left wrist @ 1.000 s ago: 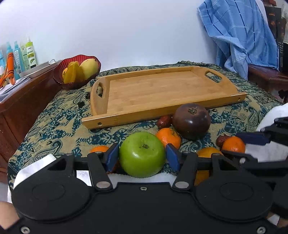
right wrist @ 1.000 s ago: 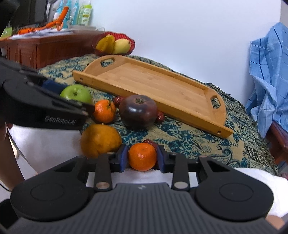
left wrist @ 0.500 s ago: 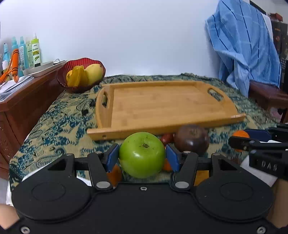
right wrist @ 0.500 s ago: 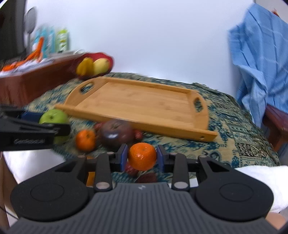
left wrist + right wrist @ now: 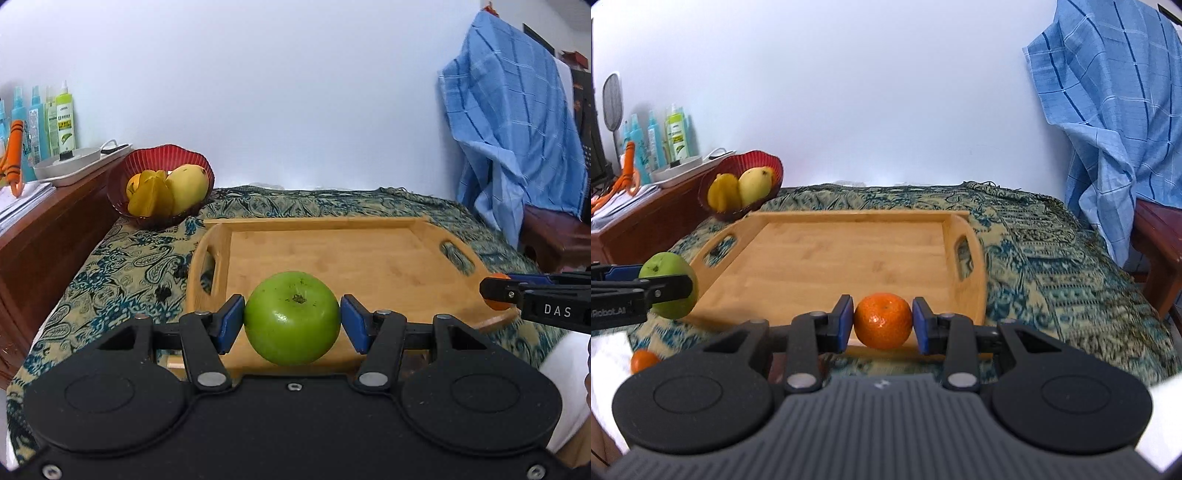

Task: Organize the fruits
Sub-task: 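Carry apple and mandarin onto the bamboo tray and open both tools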

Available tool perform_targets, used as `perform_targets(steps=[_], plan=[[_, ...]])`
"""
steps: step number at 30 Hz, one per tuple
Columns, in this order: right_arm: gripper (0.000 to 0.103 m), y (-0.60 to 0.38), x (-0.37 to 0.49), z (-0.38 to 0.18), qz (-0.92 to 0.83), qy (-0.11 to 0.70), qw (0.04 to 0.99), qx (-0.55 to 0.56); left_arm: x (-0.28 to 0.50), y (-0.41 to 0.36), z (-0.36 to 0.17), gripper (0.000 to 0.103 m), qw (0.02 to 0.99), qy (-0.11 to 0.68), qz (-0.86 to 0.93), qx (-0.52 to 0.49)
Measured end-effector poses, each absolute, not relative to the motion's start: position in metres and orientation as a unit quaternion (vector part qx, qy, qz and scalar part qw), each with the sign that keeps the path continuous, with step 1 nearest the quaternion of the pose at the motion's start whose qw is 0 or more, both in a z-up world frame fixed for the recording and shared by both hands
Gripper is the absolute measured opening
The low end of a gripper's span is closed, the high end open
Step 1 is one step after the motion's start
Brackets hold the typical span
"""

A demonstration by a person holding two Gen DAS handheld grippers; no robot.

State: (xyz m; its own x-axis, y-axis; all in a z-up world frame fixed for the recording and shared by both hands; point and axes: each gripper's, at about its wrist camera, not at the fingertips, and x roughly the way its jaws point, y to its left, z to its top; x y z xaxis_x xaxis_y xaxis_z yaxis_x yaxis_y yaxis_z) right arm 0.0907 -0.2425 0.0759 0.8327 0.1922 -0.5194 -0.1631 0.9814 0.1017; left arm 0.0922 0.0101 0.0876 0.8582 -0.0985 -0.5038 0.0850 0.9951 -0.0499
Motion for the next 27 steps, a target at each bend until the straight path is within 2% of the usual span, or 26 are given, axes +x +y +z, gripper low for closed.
perform_targets(steps=[10,19,27], plan=[[0.039,-0.266,0.165,0.046,0.091,0.343,0.932,0.077,0.159,0.012,0.073,0.055,0.953,0.301,-0.020,-0.029],[0.039,-0.266,0.174,0.038,0.083,0.353,0.929,0.078,0.187,0.009,0.047,0.055,0.945,0.324,-0.002,-0.042],[0.039,-0.256,0.171,0.037,0.082,0.349,0.932,0.050,0.183,0.004,0.043,0.055,0.952,0.305,-0.007,-0.025]])
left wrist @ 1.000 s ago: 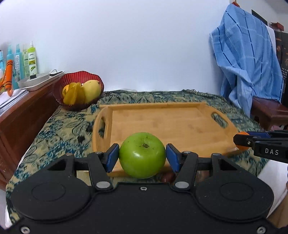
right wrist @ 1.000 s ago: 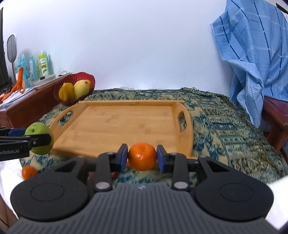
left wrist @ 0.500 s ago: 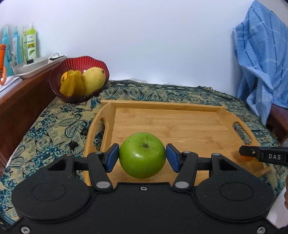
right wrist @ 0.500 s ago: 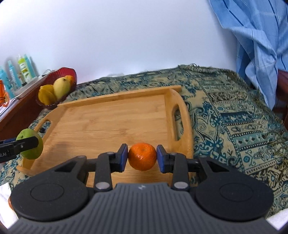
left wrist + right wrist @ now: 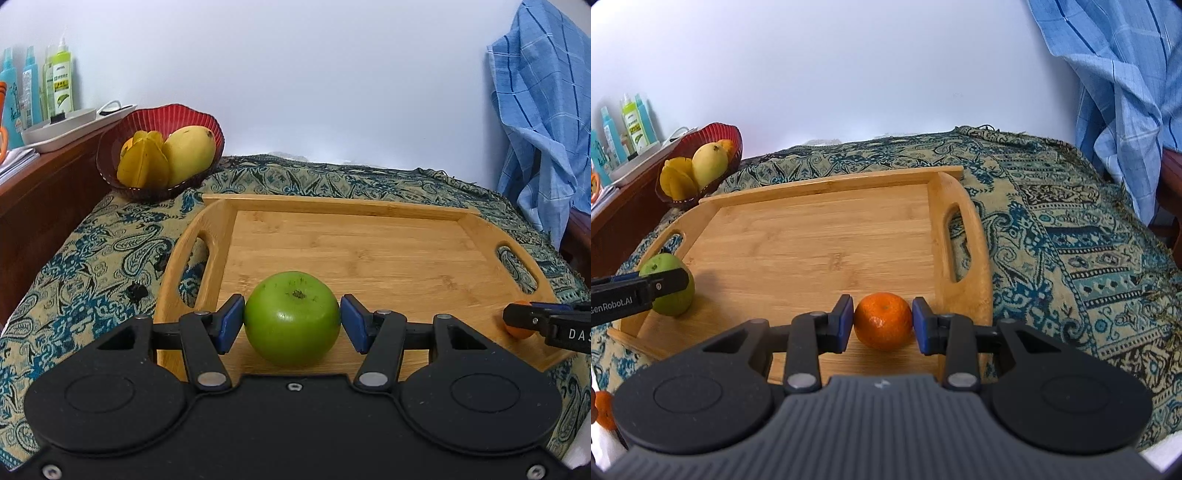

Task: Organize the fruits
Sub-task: 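Carry apple and mandarin onto the bamboo tray and open both tools, then grasp the large yellow citrus with the left tool while the right tool grasps a red date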

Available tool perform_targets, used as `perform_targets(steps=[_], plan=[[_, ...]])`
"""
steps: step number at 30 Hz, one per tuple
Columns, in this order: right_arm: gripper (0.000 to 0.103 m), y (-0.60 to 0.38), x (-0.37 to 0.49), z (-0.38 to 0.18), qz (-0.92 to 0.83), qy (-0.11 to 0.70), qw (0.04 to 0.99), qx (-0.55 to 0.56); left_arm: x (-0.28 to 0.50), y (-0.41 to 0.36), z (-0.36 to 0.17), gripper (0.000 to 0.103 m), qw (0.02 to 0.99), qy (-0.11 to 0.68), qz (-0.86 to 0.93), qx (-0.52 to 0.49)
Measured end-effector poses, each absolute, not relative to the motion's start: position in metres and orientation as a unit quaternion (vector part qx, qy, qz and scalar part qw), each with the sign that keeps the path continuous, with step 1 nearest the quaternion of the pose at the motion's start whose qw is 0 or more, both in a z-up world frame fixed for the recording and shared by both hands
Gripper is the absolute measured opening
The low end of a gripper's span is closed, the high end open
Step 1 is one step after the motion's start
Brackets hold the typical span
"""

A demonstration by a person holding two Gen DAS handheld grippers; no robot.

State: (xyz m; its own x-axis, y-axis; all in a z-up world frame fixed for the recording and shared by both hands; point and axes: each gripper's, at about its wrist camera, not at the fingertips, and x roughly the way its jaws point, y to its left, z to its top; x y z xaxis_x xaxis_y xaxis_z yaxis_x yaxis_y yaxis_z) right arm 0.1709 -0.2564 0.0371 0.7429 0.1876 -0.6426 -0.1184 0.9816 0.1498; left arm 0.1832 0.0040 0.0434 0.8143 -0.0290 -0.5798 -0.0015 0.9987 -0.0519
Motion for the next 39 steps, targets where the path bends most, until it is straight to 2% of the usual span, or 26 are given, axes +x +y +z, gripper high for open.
perform_targets(steps=[11,21,23,28,35,39], plan=[[0.041,-0.255,0.169,0.038,0.082,0.347,0.934,0.042,0.177,0.001,0.043,0.056,0.954,0.299,-0.015,-0.007],[0.046,-0.254,0.163,0.041,0.087,0.344,0.935,0.026,0.170,0.002,0.042,0.076,0.955,0.296,-0.005,0.007],[0.059,-0.253,0.160,0.042,0.087,0.341,0.936,0.022,0.167,0.004,0.043,0.080,0.955,0.297,-0.004,0.002],[0.067,-0.253,0.152,0.046,0.087,0.329,0.940,0.014,0.156,0.010,0.046,0.089,0.956,0.294,-0.004,-0.007],[0.077,-0.252,0.129,0.053,0.097,0.296,0.950,0.013,0.129,0.013,0.053,0.095,0.958,0.286,-0.012,-0.021],[0.078,-0.246,0.106,0.055,0.108,0.278,0.955,-0.002,0.105,0.011,0.055,0.097,0.959,0.280,-0.022,-0.027]])
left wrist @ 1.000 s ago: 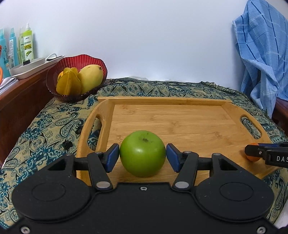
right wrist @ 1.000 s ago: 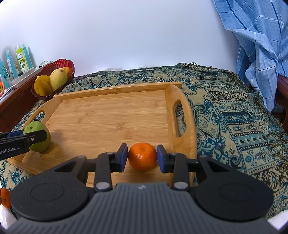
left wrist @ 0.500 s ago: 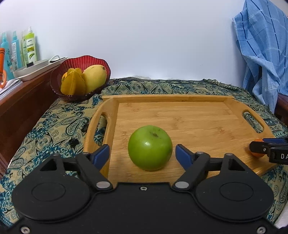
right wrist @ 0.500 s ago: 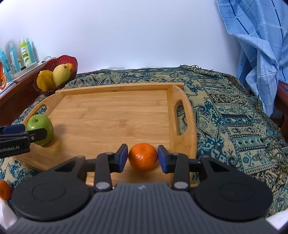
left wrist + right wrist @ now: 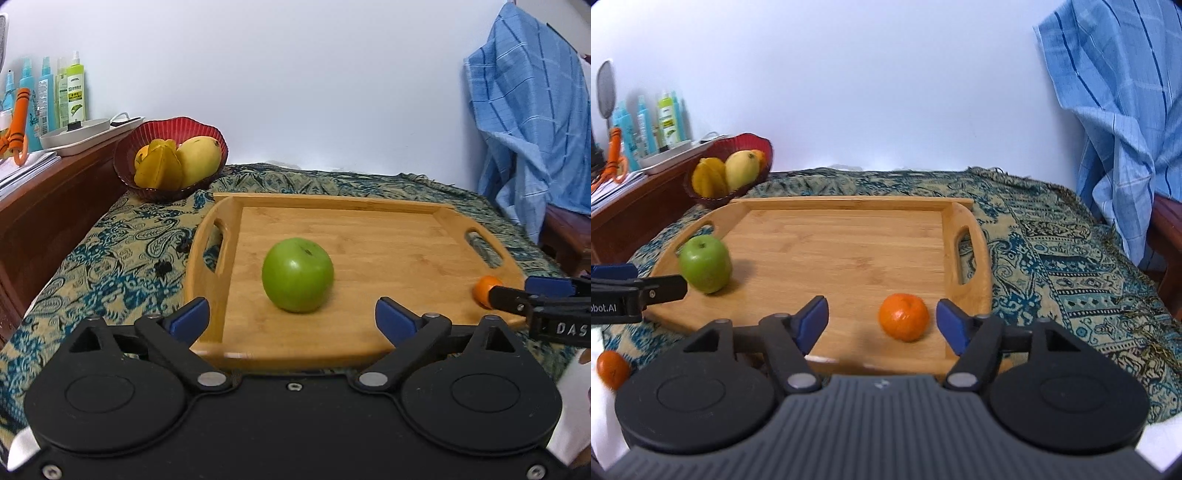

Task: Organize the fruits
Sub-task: 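Grasp the large yellow citrus with the left tool while the right tool grasps a red date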

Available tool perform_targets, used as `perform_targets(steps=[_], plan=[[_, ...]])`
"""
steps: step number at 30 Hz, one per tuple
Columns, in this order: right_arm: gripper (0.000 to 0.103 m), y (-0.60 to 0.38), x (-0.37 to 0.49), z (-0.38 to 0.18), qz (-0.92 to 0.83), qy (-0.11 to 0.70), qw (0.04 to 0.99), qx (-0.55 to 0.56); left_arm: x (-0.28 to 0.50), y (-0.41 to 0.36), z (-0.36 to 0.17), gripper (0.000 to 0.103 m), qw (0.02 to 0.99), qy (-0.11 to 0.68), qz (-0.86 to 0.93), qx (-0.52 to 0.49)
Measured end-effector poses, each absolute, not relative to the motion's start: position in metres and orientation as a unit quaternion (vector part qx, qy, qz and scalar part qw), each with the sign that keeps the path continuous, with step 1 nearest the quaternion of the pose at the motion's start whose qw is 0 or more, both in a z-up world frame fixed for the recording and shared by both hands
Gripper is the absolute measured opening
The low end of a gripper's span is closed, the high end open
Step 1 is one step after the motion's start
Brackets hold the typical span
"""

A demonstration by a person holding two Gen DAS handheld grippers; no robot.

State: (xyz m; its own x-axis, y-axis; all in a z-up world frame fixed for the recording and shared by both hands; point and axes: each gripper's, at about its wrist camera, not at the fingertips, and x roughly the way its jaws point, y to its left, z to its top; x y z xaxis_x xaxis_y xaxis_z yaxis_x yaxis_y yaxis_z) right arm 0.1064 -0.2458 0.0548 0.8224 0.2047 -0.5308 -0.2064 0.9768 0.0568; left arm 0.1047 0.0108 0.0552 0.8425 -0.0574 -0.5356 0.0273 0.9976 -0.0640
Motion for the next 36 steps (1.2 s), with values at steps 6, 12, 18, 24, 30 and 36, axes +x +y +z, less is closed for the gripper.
perform_targets(steps=[6,12,18,24,30,36], plan=[[0.079,-0.242,0.073,0.053,0.125,0.272,0.954,-0.004,0.065,0.004,0.056,0.099,0.961,0.272,-0.035,-0.039],[0.079,-0.242,0.041,0.047,0.130,0.266,0.955,-0.019,0.028,-0.006,0.054,0.101,0.962,0.264,-0.044,-0.048],[0.079,-0.239,0.016,0.037,0.142,0.272,0.951,-0.043,-0.002,-0.016,0.046,0.103,0.963,0.255,-0.063,-0.052],[0.071,-0.235,0.000,0.028,0.154,0.281,0.945,-0.067,-0.017,-0.030,0.035,0.102,0.958,0.273,-0.073,-0.041],[0.055,-0.231,-0.007,0.021,0.168,0.299,0.936,-0.077,-0.027,-0.042,0.028,0.082,0.955,0.282,-0.088,-0.012],[0.042,-0.224,-0.010,0.018,0.186,0.301,0.931,-0.091,-0.030,-0.052,0.020,0.054,0.945,0.308,-0.108,0.004]])
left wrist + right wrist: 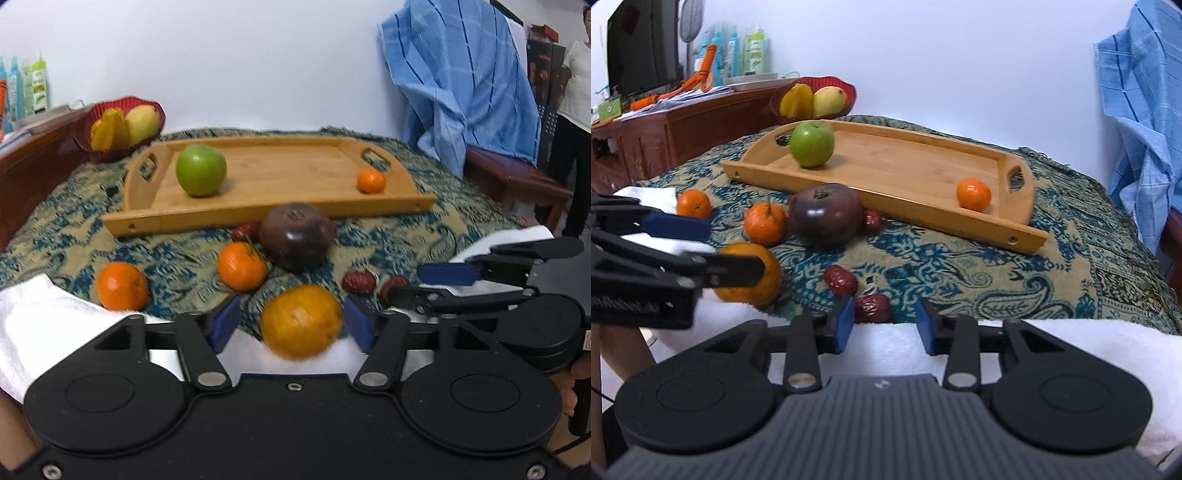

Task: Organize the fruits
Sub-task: 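Grasp the large yellow citrus with the left tool while the right tool grasps a red date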

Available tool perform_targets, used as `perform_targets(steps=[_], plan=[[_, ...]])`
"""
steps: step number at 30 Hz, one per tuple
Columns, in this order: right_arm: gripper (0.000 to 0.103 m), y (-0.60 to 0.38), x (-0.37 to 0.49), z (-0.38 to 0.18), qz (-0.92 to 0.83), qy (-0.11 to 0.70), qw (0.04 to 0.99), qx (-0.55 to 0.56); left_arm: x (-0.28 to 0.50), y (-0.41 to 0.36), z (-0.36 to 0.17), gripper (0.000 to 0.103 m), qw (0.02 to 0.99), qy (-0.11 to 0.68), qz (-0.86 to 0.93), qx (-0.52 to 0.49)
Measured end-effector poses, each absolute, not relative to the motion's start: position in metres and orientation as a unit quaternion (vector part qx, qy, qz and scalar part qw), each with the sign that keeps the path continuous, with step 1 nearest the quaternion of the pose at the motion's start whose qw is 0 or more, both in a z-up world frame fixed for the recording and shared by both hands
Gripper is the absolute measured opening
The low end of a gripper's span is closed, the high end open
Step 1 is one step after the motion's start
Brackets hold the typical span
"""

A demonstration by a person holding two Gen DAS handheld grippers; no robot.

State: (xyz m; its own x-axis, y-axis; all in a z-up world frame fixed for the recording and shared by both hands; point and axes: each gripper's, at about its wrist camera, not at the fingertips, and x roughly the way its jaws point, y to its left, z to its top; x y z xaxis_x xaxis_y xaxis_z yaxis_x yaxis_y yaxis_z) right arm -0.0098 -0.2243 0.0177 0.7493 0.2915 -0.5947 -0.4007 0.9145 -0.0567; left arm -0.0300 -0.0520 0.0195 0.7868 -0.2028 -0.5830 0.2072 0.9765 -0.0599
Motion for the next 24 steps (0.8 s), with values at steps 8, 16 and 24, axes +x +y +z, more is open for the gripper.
perform_targets(steps=[8,16,24], plan=[[0.041,-0.217,-0.007,0.013,0.194,0.309,0.925,-0.104,-0.025,-0.052,0.010,0.051,0.937,0.328,-0.115,-0.007],[0.039,-0.212,-0.002,0.009,0.196,0.316,0.922,-0.111,-0.014,-0.050,0.004,0.050,0.932,0.345,-0.110,-0.025],[0.038,-0.212,0.000,0.008,0.195,0.318,0.921,-0.109,-0.012,-0.050,0.003,0.050,0.932,0.345,-0.109,-0.030]])
